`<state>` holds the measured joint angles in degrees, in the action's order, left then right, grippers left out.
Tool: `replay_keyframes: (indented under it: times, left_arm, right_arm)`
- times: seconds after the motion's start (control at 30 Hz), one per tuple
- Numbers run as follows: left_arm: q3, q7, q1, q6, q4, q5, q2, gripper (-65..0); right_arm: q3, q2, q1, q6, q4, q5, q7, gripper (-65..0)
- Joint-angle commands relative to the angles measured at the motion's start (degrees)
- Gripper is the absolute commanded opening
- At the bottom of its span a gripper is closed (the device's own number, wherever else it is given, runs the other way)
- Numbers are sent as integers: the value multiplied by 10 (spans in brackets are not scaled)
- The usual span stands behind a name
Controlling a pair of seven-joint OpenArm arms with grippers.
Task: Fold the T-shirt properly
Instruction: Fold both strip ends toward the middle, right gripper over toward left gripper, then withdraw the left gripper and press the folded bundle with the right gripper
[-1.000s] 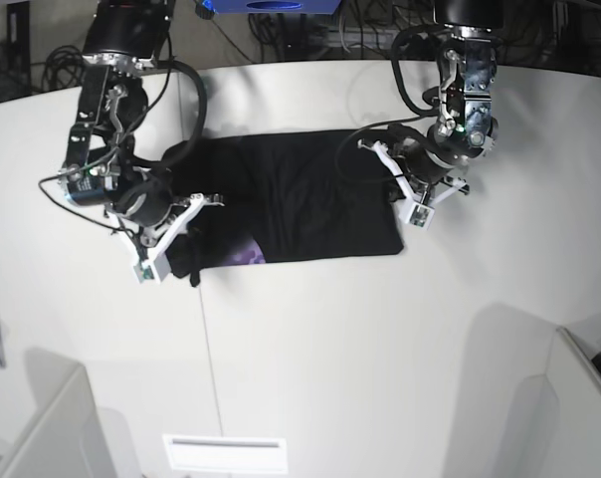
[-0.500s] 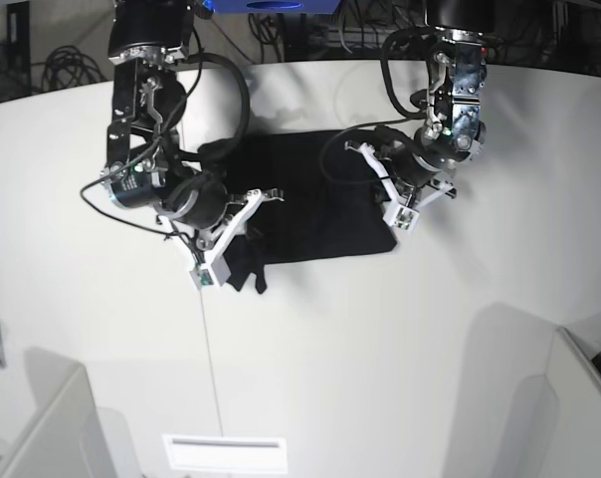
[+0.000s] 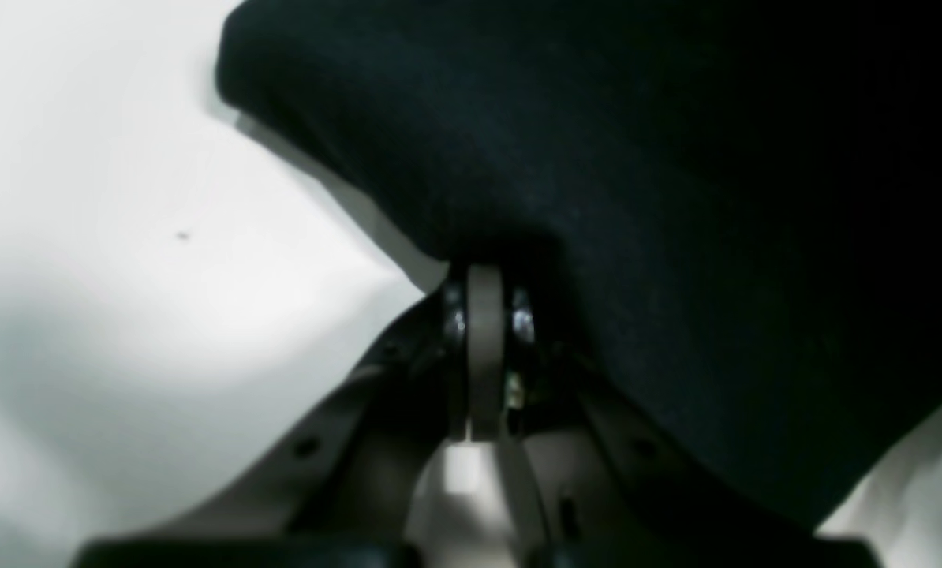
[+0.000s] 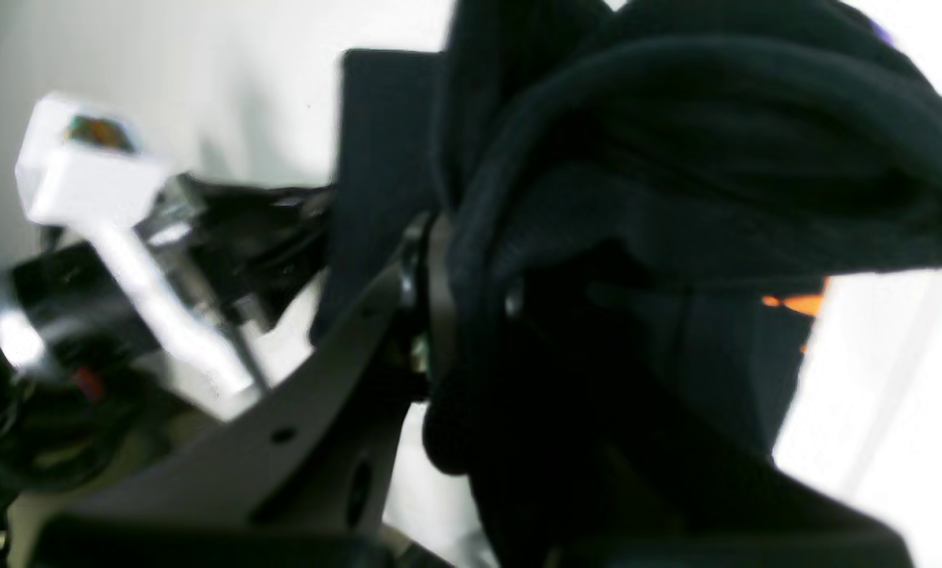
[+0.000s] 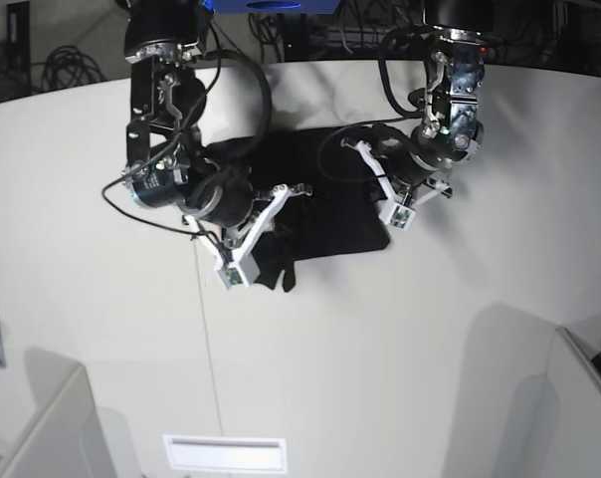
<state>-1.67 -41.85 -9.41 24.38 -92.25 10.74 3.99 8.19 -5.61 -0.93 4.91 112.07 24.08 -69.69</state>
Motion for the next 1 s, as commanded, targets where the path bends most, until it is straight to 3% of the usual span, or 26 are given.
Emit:
replay_keyframes:
  times: [0.0,0.37,0.47,0.63,0.83,0.97]
  left_arm:
    - [0,0,4,2,-8,4,1,-650]
    - [0,0,-2,2,-9,4,2,-650]
    - [0,0,-3,2,-9,4,2,-650]
    - [0,0,-4,2,-10,4,2,-650]
    - [0,0,-16,2,-20,5,15,-650]
    - [-23,0,-31,2,-44,5,15,-650]
  right_arm:
    - [4,-5,9,-1,18,8,13,-650]
    - [14,-9,-10,-1,21,9,59,-650]
    - [43,-11,-11,-2,21,9,82,-650]
    - [95,-8,-18,-61,-6,5,135,-650]
    - [104,19,-18,-63,-57,5,167,-650]
    - [104,18,-21,-63,-63,5,167,-650]
